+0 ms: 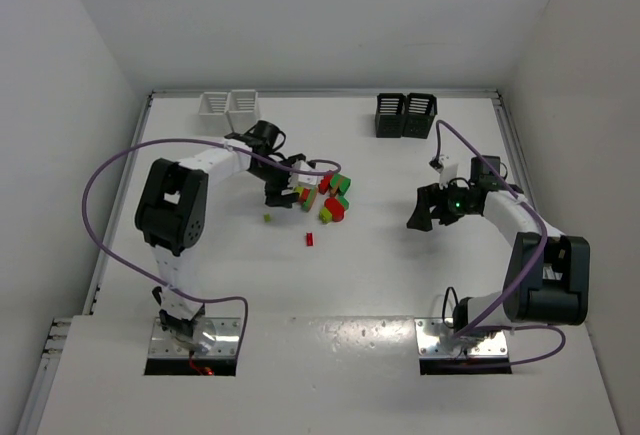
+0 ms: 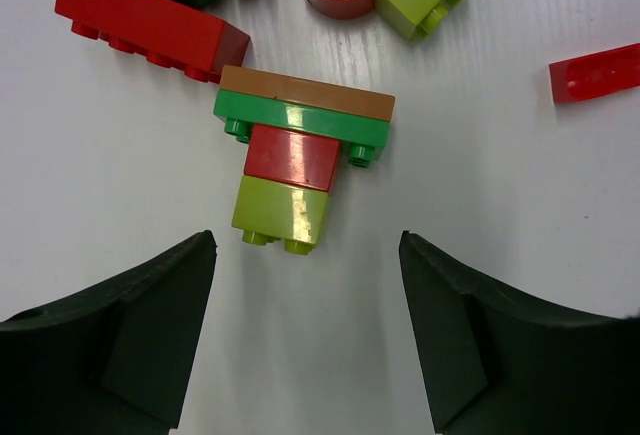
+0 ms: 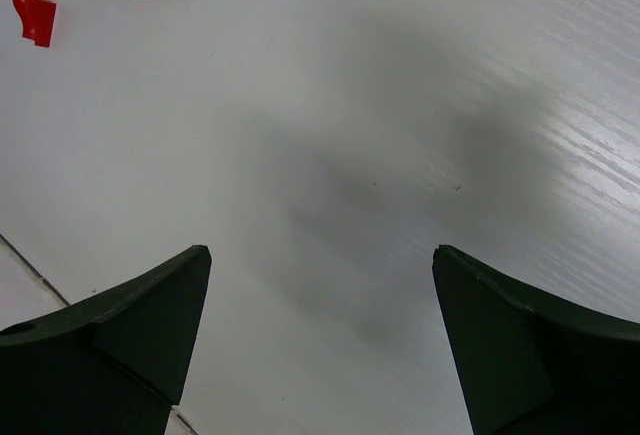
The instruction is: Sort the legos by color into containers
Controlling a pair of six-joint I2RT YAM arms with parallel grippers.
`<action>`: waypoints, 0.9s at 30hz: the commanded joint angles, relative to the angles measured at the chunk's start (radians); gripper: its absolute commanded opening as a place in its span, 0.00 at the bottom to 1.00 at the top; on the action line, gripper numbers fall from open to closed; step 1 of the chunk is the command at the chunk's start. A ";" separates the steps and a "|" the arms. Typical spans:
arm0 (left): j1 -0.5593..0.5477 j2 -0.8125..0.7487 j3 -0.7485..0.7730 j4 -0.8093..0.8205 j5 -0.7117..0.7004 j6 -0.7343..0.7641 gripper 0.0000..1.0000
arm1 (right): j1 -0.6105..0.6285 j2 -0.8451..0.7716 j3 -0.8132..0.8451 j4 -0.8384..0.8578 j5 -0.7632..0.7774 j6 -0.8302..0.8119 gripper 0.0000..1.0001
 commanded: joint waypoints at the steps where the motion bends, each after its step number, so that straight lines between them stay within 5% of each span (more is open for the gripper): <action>1: -0.008 0.006 0.030 0.043 0.015 0.026 0.80 | 0.006 -0.011 0.040 0.019 -0.049 -0.026 0.93; 19: -0.037 0.044 0.021 0.043 0.044 0.121 0.77 | 0.006 0.017 0.040 0.019 -0.058 -0.026 0.91; 27: -0.037 0.064 0.030 0.012 0.035 0.139 0.58 | 0.006 0.026 0.040 0.010 -0.069 -0.026 0.91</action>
